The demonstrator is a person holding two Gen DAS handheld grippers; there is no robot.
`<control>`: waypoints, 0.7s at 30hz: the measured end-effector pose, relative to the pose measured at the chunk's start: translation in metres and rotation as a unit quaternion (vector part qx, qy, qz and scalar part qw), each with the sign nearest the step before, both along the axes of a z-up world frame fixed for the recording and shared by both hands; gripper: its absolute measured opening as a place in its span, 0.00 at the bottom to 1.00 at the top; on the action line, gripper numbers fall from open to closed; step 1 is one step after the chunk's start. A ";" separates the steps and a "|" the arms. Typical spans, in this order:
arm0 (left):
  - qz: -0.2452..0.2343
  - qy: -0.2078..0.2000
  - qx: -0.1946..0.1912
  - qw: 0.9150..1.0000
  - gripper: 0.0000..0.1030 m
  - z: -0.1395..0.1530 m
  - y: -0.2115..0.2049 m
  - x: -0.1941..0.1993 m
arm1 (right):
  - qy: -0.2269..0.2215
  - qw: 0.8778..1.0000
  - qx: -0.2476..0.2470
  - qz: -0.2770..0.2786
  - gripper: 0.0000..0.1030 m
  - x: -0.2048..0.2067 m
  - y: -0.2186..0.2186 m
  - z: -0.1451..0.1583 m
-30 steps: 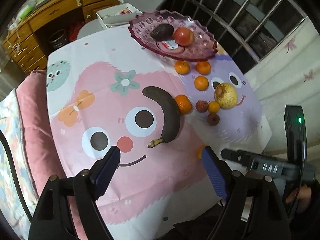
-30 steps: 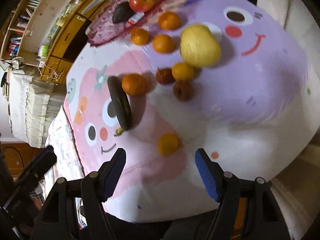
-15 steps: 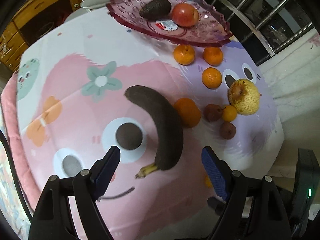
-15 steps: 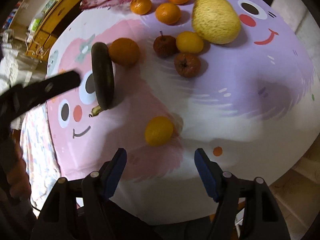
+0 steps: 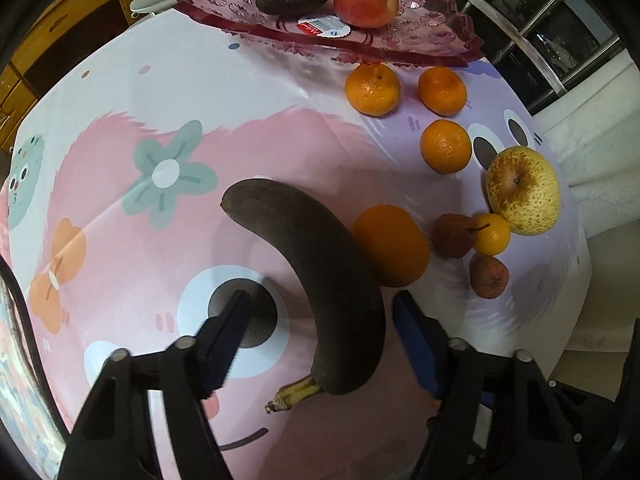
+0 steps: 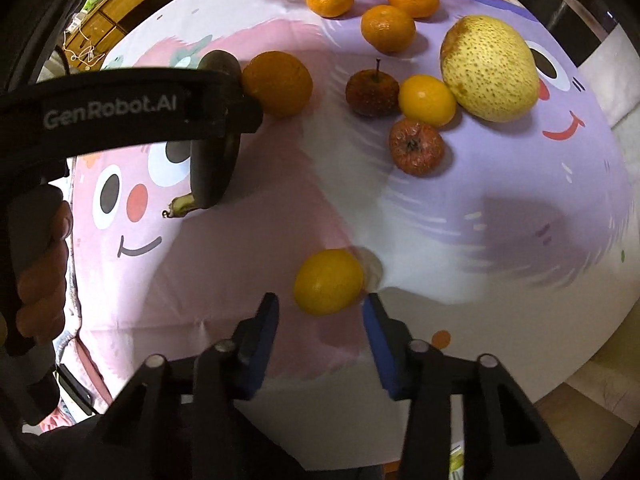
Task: Organize fruits
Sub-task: 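Grasp the dark banana with the left gripper while the right gripper grasps an orange, then lower the banana into the pink bowl and open the left gripper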
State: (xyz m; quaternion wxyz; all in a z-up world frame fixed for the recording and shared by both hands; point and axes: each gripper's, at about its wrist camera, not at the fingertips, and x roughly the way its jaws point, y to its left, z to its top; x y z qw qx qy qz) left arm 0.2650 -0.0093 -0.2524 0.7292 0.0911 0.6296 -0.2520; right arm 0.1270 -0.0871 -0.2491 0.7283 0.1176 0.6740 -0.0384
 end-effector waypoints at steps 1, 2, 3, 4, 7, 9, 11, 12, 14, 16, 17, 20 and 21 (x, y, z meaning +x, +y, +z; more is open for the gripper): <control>-0.001 0.000 -0.001 1.000 0.60 -0.002 -0.001 0.000 | 0.000 1.000 -0.001 0.001 0.35 0.000 0.001 -0.001; -0.002 0.000 -0.003 1.000 0.59 -0.003 -0.001 0.000 | -0.001 1.000 -0.003 0.002 0.34 0.000 0.002 -0.002; -0.002 0.002 -0.006 1.000 0.58 -0.004 -0.003 0.000 | -0.002 1.000 -0.007 0.003 0.33 0.000 0.002 -0.002; -0.002 0.003 -0.011 1.000 0.56 -0.005 -0.003 0.001 | -0.003 1.000 -0.010 0.004 0.32 0.001 0.004 -0.003; -0.002 0.007 -0.027 1.000 0.50 -0.007 -0.003 0.001 | -0.003 1.000 -0.005 0.006 0.32 0.001 0.005 -0.006; -0.002 0.012 -0.042 0.999 0.45 -0.008 -0.002 0.001 | -0.001 1.000 -0.007 0.010 0.31 0.001 0.007 -0.006; -0.003 0.015 -0.053 0.998 0.38 -0.007 -0.002 0.000 | 0.001 1.000 -0.008 0.014 0.31 0.002 0.004 -0.006; -0.004 0.017 -0.060 0.998 0.34 -0.007 -0.002 -0.001 | 0.002 1.000 -0.006 0.015 0.31 0.003 0.003 -0.007; -0.002 0.015 -0.067 0.998 0.33 -0.007 -0.002 -0.002 | 0.006 1.000 0.005 0.012 0.31 0.005 0.000 -0.007; 0.001 0.013 -0.074 0.997 0.32 -0.007 -0.001 -0.003 | 0.009 1.000 0.016 0.007 0.31 0.009 -0.004 -0.008; 0.004 0.014 -0.077 0.997 0.31 -0.006 0.000 -0.003 | 0.010 1.000 0.019 0.006 0.30 0.010 -0.007 -0.008; 0.012 0.012 -0.080 0.997 0.30 -0.003 0.008 -0.005 | 0.011 0.999 0.034 0.001 0.30 0.013 -0.013 -0.009; 0.015 0.009 -0.082 0.997 0.30 -0.001 0.009 -0.006 | 0.012 0.999 0.039 0.000 0.30 0.014 -0.016 -0.008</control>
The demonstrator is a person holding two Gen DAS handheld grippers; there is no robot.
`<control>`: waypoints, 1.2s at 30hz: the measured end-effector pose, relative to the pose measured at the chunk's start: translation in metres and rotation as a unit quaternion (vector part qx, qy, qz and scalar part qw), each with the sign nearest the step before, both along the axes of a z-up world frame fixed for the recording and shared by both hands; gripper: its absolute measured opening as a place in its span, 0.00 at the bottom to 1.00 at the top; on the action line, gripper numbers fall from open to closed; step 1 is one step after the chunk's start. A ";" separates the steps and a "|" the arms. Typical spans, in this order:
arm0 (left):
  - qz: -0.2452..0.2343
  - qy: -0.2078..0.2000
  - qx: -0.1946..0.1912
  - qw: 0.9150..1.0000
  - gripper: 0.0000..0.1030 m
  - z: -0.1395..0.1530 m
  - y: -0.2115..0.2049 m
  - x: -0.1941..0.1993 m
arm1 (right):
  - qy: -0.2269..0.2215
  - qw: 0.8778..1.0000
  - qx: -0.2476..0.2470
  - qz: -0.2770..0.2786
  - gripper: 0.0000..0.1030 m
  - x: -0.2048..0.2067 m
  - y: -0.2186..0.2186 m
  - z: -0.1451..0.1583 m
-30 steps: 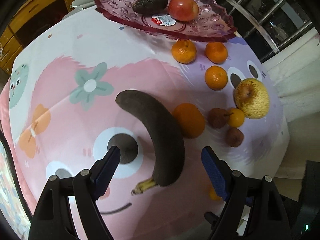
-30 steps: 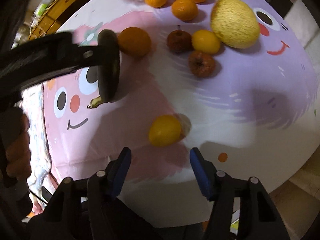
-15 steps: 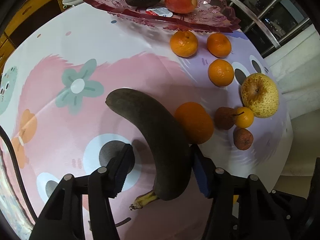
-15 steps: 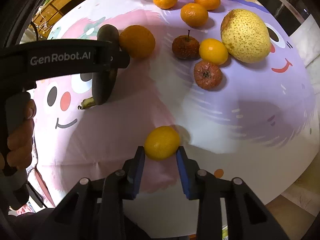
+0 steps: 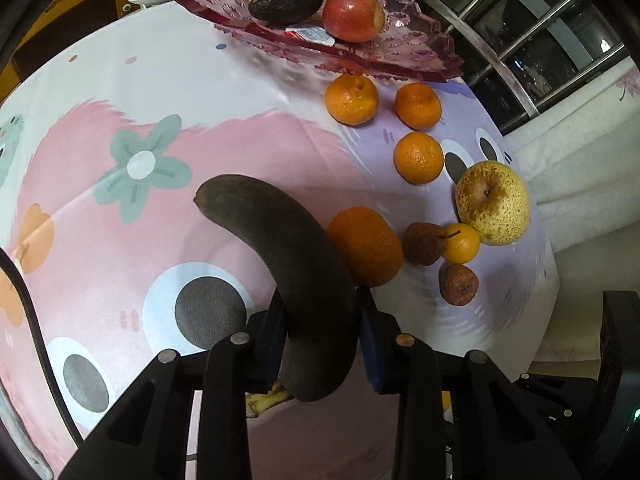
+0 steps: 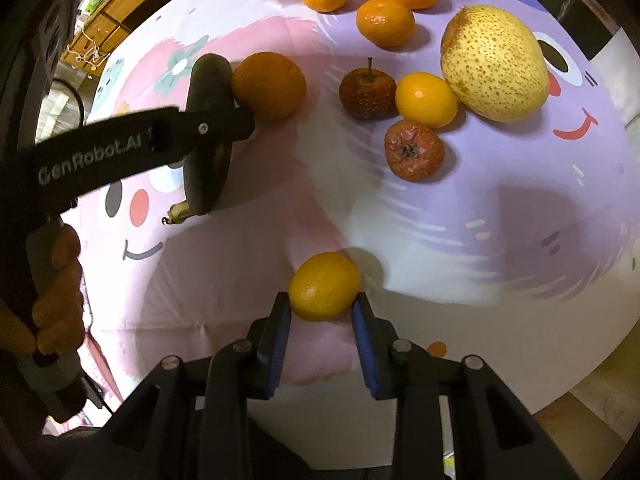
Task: Organize fruits
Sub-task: 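Lower the banana into the pink bowl and open the left gripper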
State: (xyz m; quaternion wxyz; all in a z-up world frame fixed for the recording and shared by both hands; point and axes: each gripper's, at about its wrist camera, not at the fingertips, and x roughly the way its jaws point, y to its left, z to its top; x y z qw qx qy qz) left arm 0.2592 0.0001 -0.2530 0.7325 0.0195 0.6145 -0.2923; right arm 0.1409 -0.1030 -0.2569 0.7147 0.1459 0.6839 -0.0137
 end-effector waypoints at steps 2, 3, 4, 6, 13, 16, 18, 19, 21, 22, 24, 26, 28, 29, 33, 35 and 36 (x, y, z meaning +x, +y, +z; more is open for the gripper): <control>0.010 -0.001 -0.008 1.000 0.30 0.004 0.004 -0.001 | 0.001 1.000 0.007 -0.001 0.30 0.002 -0.013 0.005; 0.016 0.000 -0.013 1.000 0.30 0.007 0.006 -0.002 | 0.000 1.000 0.010 -0.002 0.30 0.003 -0.015 0.006; 0.022 -0.001 -0.018 1.000 0.30 0.010 0.009 -0.002 | -0.001 1.000 0.013 -0.003 0.30 0.002 -0.015 0.008; 0.033 -0.011 -0.028 0.999 0.29 0.020 0.013 -0.005 | -0.005 1.000 0.018 -0.005 0.30 0.004 -0.019 0.013; 0.056 -0.040 -0.050 0.996 0.29 0.065 0.022 -0.007 | -0.022 0.999 0.022 -0.009 0.30 -0.003 -0.032 0.044; 0.066 -0.054 -0.059 0.995 0.29 0.088 0.024 -0.005 | -0.032 0.999 0.020 -0.006 0.30 -0.001 -0.043 0.063; 0.075 -0.067 -0.064 0.993 0.29 0.104 0.026 -0.002 | -0.041 0.999 0.020 -0.003 0.30 0.002 -0.049 0.075; 0.079 -0.073 -0.066 0.992 0.29 0.110 0.024 -0.001 | -0.044 0.999 0.020 -0.002 0.30 0.004 -0.053 0.080; 0.091 -0.085 -0.070 0.990 0.29 0.123 0.021 0.004 | -0.050 0.999 0.023 0.001 0.30 0.009 -0.061 0.090; 0.099 -0.091 -0.071 0.988 0.29 0.130 0.020 0.007 | -0.053 0.998 0.026 0.002 0.30 0.014 -0.066 0.095; 0.110 -0.099 -0.070 0.986 0.29 0.140 0.018 0.013 | -0.061 0.998 0.026 0.008 0.30 0.026 -0.073 0.106; 0.120 -0.109 -0.071 0.984 0.29 0.150 0.014 0.019 | -0.073 0.997 0.023 0.016 0.30 0.037 -0.080 0.116; 0.128 -0.119 -0.070 0.982 0.29 0.157 0.007 0.026 | -0.085 0.996 0.022 0.024 0.30 0.049 -0.091 0.127; 0.132 -0.123 -0.068 0.981 0.29 0.160 0.004 0.030 | -0.091 0.995 0.022 0.027 0.30 0.055 -0.095 0.131; 0.156 -0.138 -0.067 0.976 0.29 0.168 -0.004 0.046 | -0.108 0.993 0.024 0.043 0.30 0.083 -0.110 0.145; 0.167 -0.143 -0.066 0.973 0.29 0.170 -0.010 0.055 | -0.118 0.991 0.025 0.053 0.30 0.098 -0.117 0.150; 0.171 -0.146 -0.064 0.972 0.29 0.169 -0.013 0.060 | -0.121 0.991 0.025 0.058 0.30 0.104 -0.119 0.151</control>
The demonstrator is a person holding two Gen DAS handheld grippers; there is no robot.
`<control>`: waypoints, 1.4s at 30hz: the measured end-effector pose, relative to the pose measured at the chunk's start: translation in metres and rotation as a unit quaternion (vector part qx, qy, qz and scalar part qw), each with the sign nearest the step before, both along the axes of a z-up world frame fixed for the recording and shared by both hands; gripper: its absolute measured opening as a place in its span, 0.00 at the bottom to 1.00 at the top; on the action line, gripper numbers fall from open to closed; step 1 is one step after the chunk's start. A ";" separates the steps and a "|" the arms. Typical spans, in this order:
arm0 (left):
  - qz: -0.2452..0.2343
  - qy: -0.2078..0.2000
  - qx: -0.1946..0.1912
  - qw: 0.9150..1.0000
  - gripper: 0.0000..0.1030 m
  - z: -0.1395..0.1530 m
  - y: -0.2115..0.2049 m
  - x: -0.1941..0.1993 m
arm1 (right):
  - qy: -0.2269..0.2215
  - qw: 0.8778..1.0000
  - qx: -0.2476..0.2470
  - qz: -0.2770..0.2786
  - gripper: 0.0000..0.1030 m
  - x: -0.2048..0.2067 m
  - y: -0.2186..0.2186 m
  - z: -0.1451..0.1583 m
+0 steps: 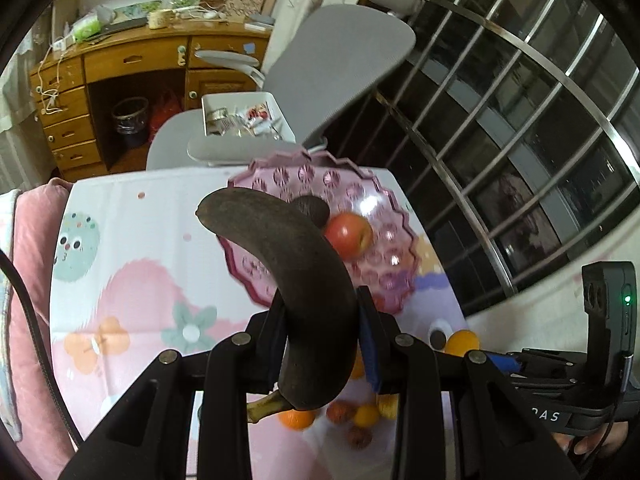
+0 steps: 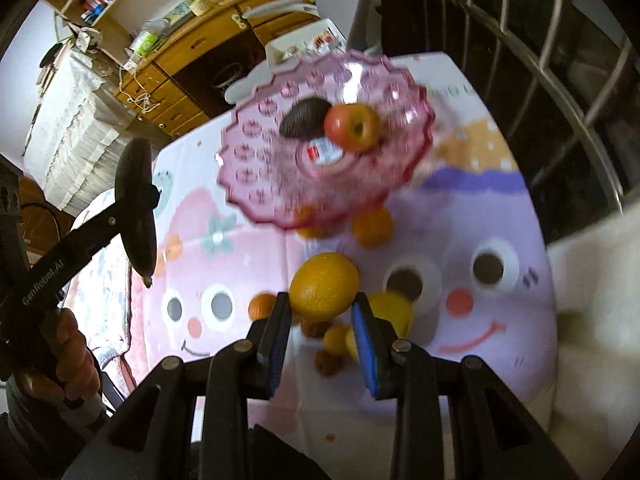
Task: Organize fruits
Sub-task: 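Lower the banana into the pink bowl and open the left gripper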
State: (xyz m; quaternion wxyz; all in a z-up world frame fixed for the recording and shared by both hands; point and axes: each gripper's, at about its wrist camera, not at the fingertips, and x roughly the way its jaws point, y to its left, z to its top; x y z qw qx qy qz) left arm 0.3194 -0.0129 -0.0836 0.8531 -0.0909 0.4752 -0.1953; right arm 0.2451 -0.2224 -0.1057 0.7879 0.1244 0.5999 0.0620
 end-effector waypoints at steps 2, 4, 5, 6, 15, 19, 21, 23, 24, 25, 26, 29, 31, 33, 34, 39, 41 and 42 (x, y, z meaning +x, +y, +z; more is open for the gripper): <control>0.010 -0.004 0.003 1.000 0.29 0.000 -0.007 0.011 | -0.006 1.000 0.001 0.010 0.30 0.014 -0.004 0.001; 0.017 -0.005 0.007 1.000 0.29 -0.003 -0.013 0.019 | -0.010 1.000 0.003 0.020 0.30 0.028 -0.009 0.002; 0.020 -0.005 0.010 1.000 0.29 -0.004 -0.016 0.023 | -0.012 1.000 0.004 0.026 0.30 0.034 -0.011 0.002; 0.026 -0.004 0.012 1.000 0.29 -0.006 -0.019 0.029 | -0.015 0.999 0.005 0.031 0.30 0.040 -0.013 0.001; 0.058 0.017 0.031 0.998 0.30 -0.036 -0.038 0.063 | -0.016 0.998 0.017 0.064 0.30 0.086 -0.025 -0.025; 0.072 0.040 0.044 0.996 0.30 -0.059 -0.043 0.076 | -0.007 0.997 0.021 0.072 0.30 0.100 -0.028 -0.043; 0.078 0.051 0.053 0.994 0.30 -0.069 -0.045 0.081 | 0.001 0.997 0.021 0.073 0.30 0.105 -0.029 -0.051; 0.081 0.063 0.059 0.993 0.30 -0.078 -0.048 0.085 | 0.005 0.997 0.025 0.073 0.30 0.109 -0.031 -0.056; 0.082 0.067 0.061 0.993 0.30 -0.081 -0.048 0.085 | 0.007 0.997 0.027 0.073 0.31 0.110 -0.032 -0.058; 0.083 0.071 0.061 0.992 0.30 -0.085 -0.049 0.086 | 0.008 0.997 0.027 0.073 0.31 0.112 -0.032 -0.061; 0.083 0.076 0.061 0.992 0.30 -0.089 -0.050 0.086 | 0.009 0.997 0.027 0.073 0.31 0.112 -0.033 -0.062; 0.087 0.091 0.067 0.990 0.30 -0.099 -0.053 0.089 | 0.016 0.997 0.030 0.067 0.31 0.116 -0.036 -0.069; 0.089 0.096 0.073 0.989 0.36 -0.101 -0.055 0.091 | 0.018 0.997 0.036 0.060 0.31 0.118 -0.039 -0.071; 0.091 0.090 0.084 0.988 0.56 -0.098 -0.057 0.092 | 0.018 0.997 0.045 0.052 0.31 0.119 -0.042 -0.072; 0.089 0.085 0.089 0.988 0.63 -0.095 -0.058 0.092 | 0.018 0.997 0.047 0.050 0.31 0.119 -0.043 -0.071; 0.089 0.088 0.085 0.989 0.64 -0.087 -0.055 0.086 | 0.021 0.998 0.050 0.037 0.31 0.116 -0.049 -0.069; 0.091 0.090 0.082 0.988 0.64 -0.085 -0.051 0.082 | 0.021 0.998 0.050 0.030 0.31 0.112 -0.053 -0.067; 0.091 0.090 0.081 0.988 0.65 -0.083 -0.049 0.079 | 0.021 0.998 0.051 0.026 0.31 0.110 -0.055 -0.066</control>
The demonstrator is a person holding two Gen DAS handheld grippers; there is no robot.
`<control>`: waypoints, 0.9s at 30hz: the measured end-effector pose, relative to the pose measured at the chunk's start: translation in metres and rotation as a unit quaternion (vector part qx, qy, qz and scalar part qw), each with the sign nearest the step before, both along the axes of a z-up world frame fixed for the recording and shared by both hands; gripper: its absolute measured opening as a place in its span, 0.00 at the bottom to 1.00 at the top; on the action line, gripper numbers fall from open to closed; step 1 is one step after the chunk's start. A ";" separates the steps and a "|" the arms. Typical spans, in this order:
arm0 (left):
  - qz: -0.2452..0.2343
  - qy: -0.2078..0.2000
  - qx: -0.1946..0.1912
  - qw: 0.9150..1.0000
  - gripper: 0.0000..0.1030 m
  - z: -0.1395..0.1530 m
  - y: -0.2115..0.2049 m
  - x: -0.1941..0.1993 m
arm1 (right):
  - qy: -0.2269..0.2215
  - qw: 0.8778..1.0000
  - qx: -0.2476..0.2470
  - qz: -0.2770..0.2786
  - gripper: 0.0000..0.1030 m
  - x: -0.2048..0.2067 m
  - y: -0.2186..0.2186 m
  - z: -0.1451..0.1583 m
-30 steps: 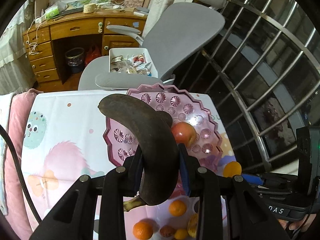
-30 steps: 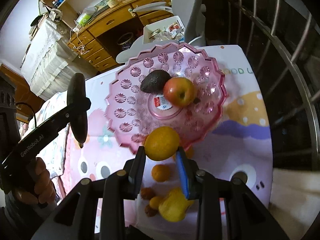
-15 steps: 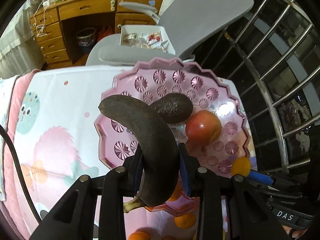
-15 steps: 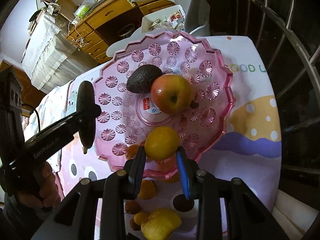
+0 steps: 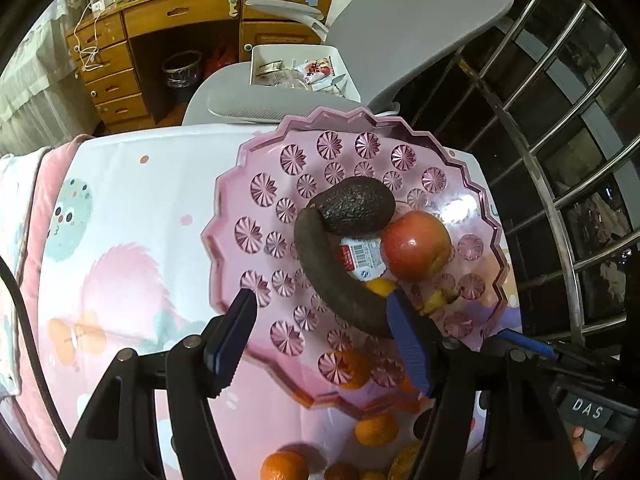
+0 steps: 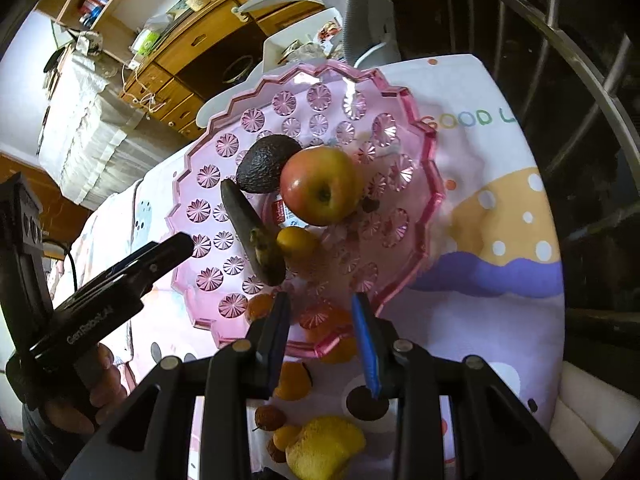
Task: Organize fruits
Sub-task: 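Lower the banana into the pink bowl and open the left gripper, then grasp an orange with the left gripper while the right gripper grasps the yellow pear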
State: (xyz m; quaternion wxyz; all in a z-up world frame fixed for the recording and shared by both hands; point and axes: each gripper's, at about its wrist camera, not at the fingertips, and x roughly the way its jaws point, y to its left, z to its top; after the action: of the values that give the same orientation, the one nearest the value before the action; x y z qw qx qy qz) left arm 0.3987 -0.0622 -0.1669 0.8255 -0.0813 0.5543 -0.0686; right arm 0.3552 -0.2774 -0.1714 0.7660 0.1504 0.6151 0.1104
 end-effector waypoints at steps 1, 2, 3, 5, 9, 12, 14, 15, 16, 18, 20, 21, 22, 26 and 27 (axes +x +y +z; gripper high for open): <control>0.000 0.000 -0.001 1.000 0.66 0.001 0.002 -0.002 | 0.000 1.000 0.002 -0.005 0.31 -0.003 -0.002 0.002; 0.000 0.000 -0.002 1.000 0.66 0.003 0.003 -0.005 | 0.000 1.000 0.003 -0.009 0.31 -0.006 -0.003 0.002; 0.001 0.000 -0.002 1.000 0.66 0.004 0.005 -0.008 | 0.000 1.000 0.005 -0.013 0.31 -0.009 -0.005 0.004; 0.002 0.000 -0.006 1.000 0.66 0.008 0.010 -0.016 | 0.003 1.000 0.009 -0.021 0.31 -0.015 -0.007 0.006; 0.004 -0.003 -0.013 1.000 0.67 0.016 0.019 -0.032 | 0.013 0.999 0.021 -0.040 0.32 -0.029 -0.011 0.006; 0.004 -0.007 -0.018 1.000 0.67 0.022 0.025 -0.043 | 0.020 0.998 0.032 -0.054 0.34 -0.043 -0.014 0.004; 0.002 -0.008 -0.017 1.000 0.67 0.024 0.029 -0.051 | 0.026 0.997 0.043 -0.064 0.36 -0.052 -0.016 0.003; 0.000 -0.005 -0.017 1.000 0.67 0.024 0.031 -0.056 | 0.030 0.996 0.050 -0.069 0.37 -0.056 -0.017 0.002; -0.004 -0.001 -0.016 1.000 0.67 0.023 0.032 -0.060 | 0.034 0.995 0.057 -0.074 0.39 -0.061 -0.018 0.000; -0.013 0.010 -0.014 1.000 0.67 0.019 0.035 -0.069 | 0.042 0.993 0.066 -0.084 0.42 -0.070 -0.020 -0.002; -0.017 0.019 -0.012 1.000 0.67 0.015 0.037 -0.078 | 0.051 0.992 0.073 -0.093 0.46 -0.080 -0.023 -0.006; -0.018 0.024 -0.014 0.999 0.67 0.012 0.038 -0.082 | 0.057 0.990 0.079 -0.098 0.47 -0.084 -0.024 -0.008; -0.019 0.031 -0.016 0.999 0.67 0.008 0.040 -0.087 | 0.066 0.989 0.085 -0.104 0.50 -0.089 -0.025 -0.011; -0.015 0.050 -0.019 0.998 0.67 -0.002 0.042 -0.097 | 0.096 0.981 0.109 -0.126 0.64 -0.104 -0.026 -0.024; -0.013 0.053 -0.021 0.998 0.67 -0.005 0.042 -0.099 | 0.103 0.979 0.115 -0.133 0.65 -0.107 -0.027 -0.028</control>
State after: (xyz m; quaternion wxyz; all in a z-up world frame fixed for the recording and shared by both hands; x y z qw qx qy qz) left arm 0.3000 -0.0199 -0.1716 0.7919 -0.0948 0.5970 -0.0859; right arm 0.2479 -0.3042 -0.1993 0.6839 0.3281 0.6487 0.0613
